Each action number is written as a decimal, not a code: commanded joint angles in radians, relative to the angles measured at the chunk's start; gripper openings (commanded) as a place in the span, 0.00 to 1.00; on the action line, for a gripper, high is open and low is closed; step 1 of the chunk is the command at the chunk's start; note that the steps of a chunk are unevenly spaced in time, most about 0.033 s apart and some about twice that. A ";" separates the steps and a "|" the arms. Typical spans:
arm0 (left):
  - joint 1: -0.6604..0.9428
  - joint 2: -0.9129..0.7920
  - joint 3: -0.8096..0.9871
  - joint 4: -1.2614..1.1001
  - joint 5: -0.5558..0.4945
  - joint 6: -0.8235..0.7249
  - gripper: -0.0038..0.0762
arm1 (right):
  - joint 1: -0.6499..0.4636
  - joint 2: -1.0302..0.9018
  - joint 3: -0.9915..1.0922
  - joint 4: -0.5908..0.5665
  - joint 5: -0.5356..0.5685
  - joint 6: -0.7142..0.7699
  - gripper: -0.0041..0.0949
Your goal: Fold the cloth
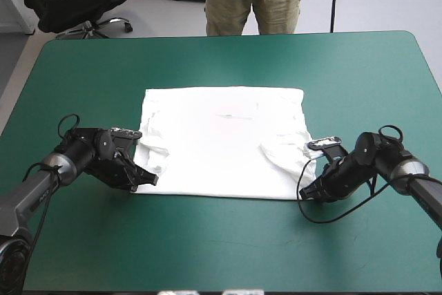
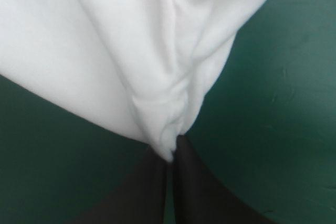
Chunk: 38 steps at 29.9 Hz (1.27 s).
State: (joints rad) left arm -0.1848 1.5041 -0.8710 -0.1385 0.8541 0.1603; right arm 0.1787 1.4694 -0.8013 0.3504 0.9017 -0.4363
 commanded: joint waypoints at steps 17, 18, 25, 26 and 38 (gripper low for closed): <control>-0.004 -0.352 -0.014 -0.011 0.081 -0.037 0.03 | 0.006 -0.460 -0.027 -0.008 0.076 0.151 0.02; -0.004 -0.354 -0.017 -0.011 0.058 -0.042 0.03 | 0.006 -0.466 -0.043 -0.013 0.069 0.157 0.02; -0.004 -0.305 -0.055 -0.015 -0.159 -0.092 0.03 | 0.006 -0.394 -0.164 -0.014 -0.035 0.152 0.02; -0.004 -0.284 -0.070 -0.015 -0.184 -0.096 0.03 | 0.006 -0.362 -0.190 -0.014 -0.057 0.148 0.02; -0.004 0.045 -0.362 -0.007 -0.412 -0.160 0.03 | 0.004 0.022 -0.524 -0.032 -0.180 0.087 0.02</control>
State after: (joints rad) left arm -0.1856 1.5166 -1.1335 -0.1427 0.5078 0.0102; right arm 0.1833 1.4622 -1.2311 0.3155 0.7704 -0.3310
